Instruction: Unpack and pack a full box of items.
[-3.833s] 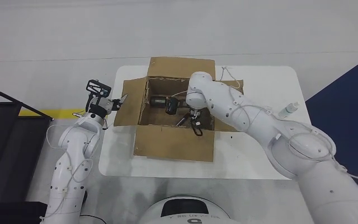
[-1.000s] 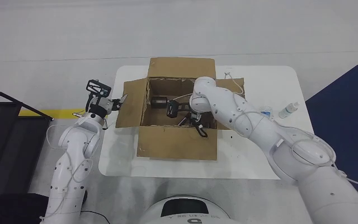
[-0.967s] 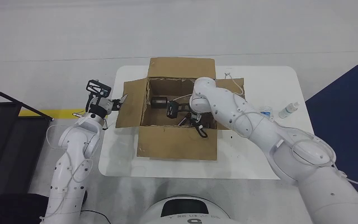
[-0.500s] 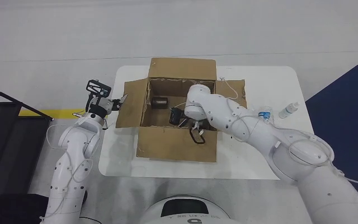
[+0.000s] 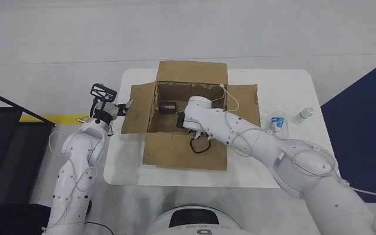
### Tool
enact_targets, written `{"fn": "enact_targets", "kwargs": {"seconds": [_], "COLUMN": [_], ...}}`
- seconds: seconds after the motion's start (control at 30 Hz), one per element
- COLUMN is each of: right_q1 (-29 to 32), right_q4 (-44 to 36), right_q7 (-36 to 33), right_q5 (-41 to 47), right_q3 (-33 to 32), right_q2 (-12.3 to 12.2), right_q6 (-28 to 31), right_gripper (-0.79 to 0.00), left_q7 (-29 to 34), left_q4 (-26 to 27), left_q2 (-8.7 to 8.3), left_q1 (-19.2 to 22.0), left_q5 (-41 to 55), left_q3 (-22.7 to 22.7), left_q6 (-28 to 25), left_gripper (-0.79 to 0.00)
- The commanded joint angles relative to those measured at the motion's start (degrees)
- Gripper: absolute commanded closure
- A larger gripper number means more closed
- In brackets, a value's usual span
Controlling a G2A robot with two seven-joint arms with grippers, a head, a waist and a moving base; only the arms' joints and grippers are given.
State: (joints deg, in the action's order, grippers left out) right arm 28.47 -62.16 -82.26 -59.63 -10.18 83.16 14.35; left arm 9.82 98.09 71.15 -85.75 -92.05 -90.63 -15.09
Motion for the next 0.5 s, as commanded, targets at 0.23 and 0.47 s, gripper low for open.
{"fn": "enact_targets", "kwargs": {"seconds": [0.23, 0.47], "right_q1": [3.4, 3.8], "right_q4": [-6.5, -7.3], "right_q7": [3.9, -0.9], "right_q5": [-1.1, 7.9], "right_q3": [-4.6, -10.9], "right_q2": [-3.6, -6.1], "right_q6": [1.6, 6.7], "right_gripper": [-0.043, -0.311], "left_q7": [0.0, 0.0], "left_q4": [0.0, 0.0], "left_q2": [0.00, 0.00], "left_q1": [0.0, 0.0], "left_q5": [0.0, 0.0], "left_q3": [0.0, 0.0], "left_q6": [0.0, 0.0], "left_gripper": [-0.785, -0.785]}}
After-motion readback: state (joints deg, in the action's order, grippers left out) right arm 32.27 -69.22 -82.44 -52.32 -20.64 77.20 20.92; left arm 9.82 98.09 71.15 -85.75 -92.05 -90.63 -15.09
